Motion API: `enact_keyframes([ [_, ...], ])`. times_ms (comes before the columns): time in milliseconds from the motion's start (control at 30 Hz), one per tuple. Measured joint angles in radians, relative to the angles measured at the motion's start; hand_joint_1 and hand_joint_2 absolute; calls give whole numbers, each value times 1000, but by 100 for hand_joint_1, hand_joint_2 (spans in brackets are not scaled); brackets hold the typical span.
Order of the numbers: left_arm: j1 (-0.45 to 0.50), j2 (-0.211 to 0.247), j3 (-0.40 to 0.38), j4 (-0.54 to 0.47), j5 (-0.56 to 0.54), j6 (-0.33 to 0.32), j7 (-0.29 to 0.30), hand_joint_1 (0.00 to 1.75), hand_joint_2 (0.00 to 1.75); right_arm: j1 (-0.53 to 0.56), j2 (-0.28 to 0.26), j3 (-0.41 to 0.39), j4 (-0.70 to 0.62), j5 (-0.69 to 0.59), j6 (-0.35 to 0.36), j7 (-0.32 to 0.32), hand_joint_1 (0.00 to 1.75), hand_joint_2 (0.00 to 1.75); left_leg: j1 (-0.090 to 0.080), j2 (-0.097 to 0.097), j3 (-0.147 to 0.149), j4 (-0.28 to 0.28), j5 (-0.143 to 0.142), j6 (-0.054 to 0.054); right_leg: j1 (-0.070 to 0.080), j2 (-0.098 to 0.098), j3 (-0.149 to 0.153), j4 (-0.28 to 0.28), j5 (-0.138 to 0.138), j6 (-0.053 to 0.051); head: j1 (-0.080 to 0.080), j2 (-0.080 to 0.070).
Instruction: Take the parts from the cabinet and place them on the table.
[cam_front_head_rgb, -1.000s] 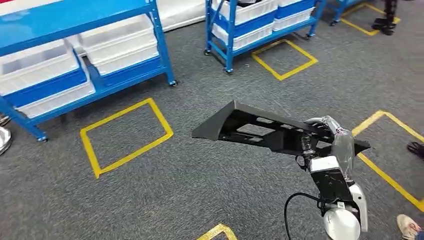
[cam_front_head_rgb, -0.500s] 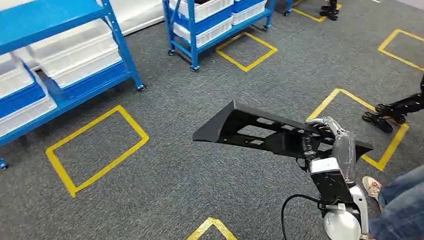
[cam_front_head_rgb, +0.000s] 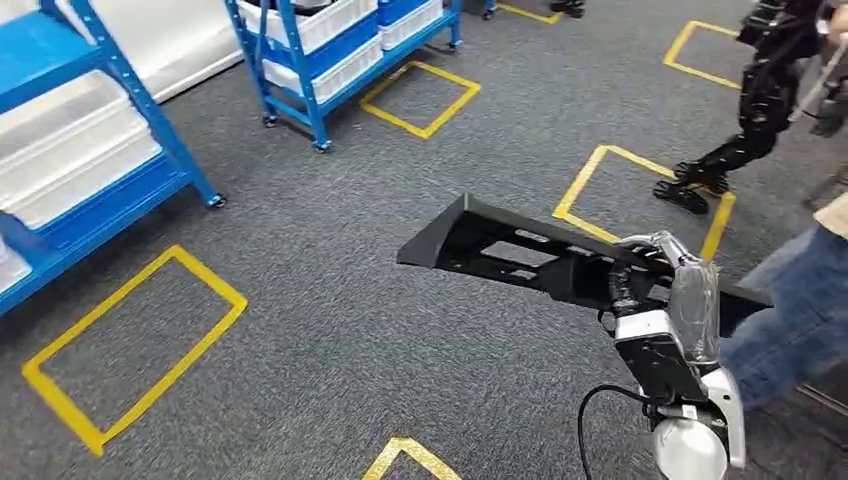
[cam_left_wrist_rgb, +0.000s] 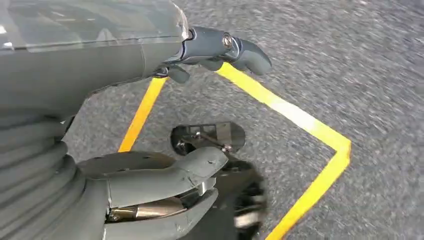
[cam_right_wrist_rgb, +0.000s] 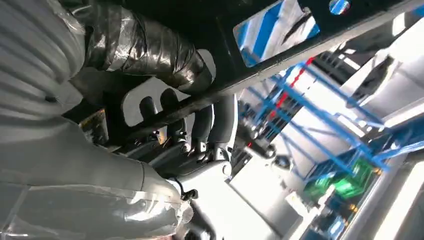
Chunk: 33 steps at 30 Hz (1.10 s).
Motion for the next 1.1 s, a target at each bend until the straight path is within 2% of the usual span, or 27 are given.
enact_keyframes([
  [33,1,0,1,0,0,0,0,0,175,-4,-1,-1,0,0,0,2,175,175,2,-16,6,-19,-2,4,5,14,-6,5,2,7,1,0],
  [100,0,0,2,0,0,0,0,0,175,-6,-2,-2,1,0,-1,4,175,175,-5,3,9,-22,-5,4,-5,36,-17,0,13,23,0,0],
  [133,-1,0,2,0,1,0,0,0,175,-3,-3,-4,1,0,-1,6,175,175,-7,13,9,-23,-2,8,-7,48,-18,-7,19,32,0,0],
  [167,0,-2,3,0,1,0,0,0,175,-3,-6,-7,0,0,-1,6,175,175,3,29,11,-40,10,17,0,55,-21,-12,24,41,0,0],
  [200,-2,-1,3,0,1,0,0,0,175,0,-11,-12,0,0,-2,7,175,175,5,44,14,-50,19,23,0,-3,-25,1,11,39,1,0],
  [233,-3,-2,3,0,1,1,-1,0,175,-7,-11,-15,0,0,-1,8,175,175,3,57,14,-55,22,29,4,-54,-44,39,-24,39,6,0],
  [267,-2,-2,3,0,0,0,-1,0,175,-10,-11,-15,0,0,-1,8,175,175,1,70,11,-54,23,30,3,-77,-75,109,-66,40,5,0],
  [300,2,-2,3,0,0,0,-1,0,175,-9,-11,-15,0,0,-1,8,175,175,-2,86,11,-54,23,31,2,-86,-107,185,-102,42,5,0],
  [333,4,-2,4,0,0,0,-1,0,175,-8,-12,-15,3,0,-1,9,175,175,-3,102,10,-53,22,32,1,-90,-132,243,-122,45,5,0],
  [367,4,-2,4,0,0,0,-1,0,175,-7,-13,-16,5,0,-1,9,175,175,-4,117,9,-52,21,32,1,-92,-138,263,-119,46,5,0],
  [400,3,-2,4,0,0,0,-1,0,175,-7,-15,-18,6,1,-1,10,175,175,-4,131,9,-51,20,32,1,-96,-121,239,-97,47,5,0],
  [467,1,-3,4,0,-1,0,-1,0,175,-8,-16,-21,6,5,-1,11,175,175,-4,156,10,-46,14,28,1,-116,-36,97,-24,47,5,0],
  [500,0,-3,4,0,-2,0,-1,0,175,-10,-18,-21,6,8,-1,11,175,175,-5,165,11,-40,9,22,3,-156,9,22,0,44,5,0],
  [533,-1,-4,4,0,-2,0,-1,0,175,-13,-18,-21,6,13,-1,13,175,175,-15,175,8,-33,2,13,21,-195,17,-3,-19,35,6,0],
  [567,0,-4,4,0,-3,0,-1,0,175,-13,-19,-21,6,15,-1,14,175,175,-16,182,9,-30,-1,9,15,-172,13,-3,-14,25,4,0],
  [633,-2,-4,4,0,-4,0,0,0,175,-12,-21,-25,6,17,-1,16,175,175,-18,206,16,-33,-2,3,18,-149,8,-1,-15,18,4,0],
  [667,-4,-4,4,0,-5,0,0,0,175,-12,-24,-28,6,17,-1,16,175,175,-17,215,18,-32,-5,-2,14,-136,8,-6,-11,9,4,0],
  [700,-6,-4,4,0,-6,0,1,0,175,-12,-24,-30,6,18,-2,17,175,175,-9,172,15,-19,-20,-12,8,-127,9,-9,-7,4,3,0],
  [733,-7,-4,4,0,-7,0,1,0,175,-16,-26,-32,6,20,-2,18,175,175,-7,126,2,16,-50,-16,6,-117,7,-10,-5,-1,4,0],
  [767,-5,-4,4,0,-10,0,1,0,175,-17,-26,-32,6,21,-2,18,175,175,-6,103,-27,83,-93,-18,6,-107,5,-10,-3,-5,3,0],
  [833,-1,-4,4,0,-11,0,1,0,175,-16,-26,-32,6,23,-2,18,175,175,-5,90,-91,224,-153,-20,7,-81,2,-9,-1,-8,3,0],
  [867,1,-4,4,0,-12,0,1,0,175,-16,-27,-34,6,24,-2,18,175,175,-5,88,-106,256,-156,-20,8,-69,1,-8,0,-9,3,0],
  [900,3,-4,4,0,-12,0,2,0,175,-16,-27,-35,6,24,-2,18,175,175,-5,86,-106,251,-136,-17,8,-51,1,-7,0,-9,3,0],
  [967,1,-4,4,0,-12,0,2,0,175,-16,-28,-38,6,25,-2,18,175,175,-5,71,-47,118,-42,-7,9,-19,2,-4,1,-8,3,0],
  [1000,1,-4,4,0,-12,0,2,0,175,-16,-28,-39,6,25,-2,18,175,175,-5,38,-11,34,2,1,9,-6,2,-3,2,-7,3,0],
  [1033,1,-3,4,0,-11,0,3,0,175,-15,-28,-39,6,25,-2,18,175,175,-4,-22,3,0,-3,9,8,4,-2,-1,4,-2,5,0],
  [1100,1,-2,4,0,-11,0,3,0,175,-17,-29,-40,6,25,-3,18,175,175,-7,-11,8,-21,-5,9,2,32,-17,0,13,14,3,0],
])
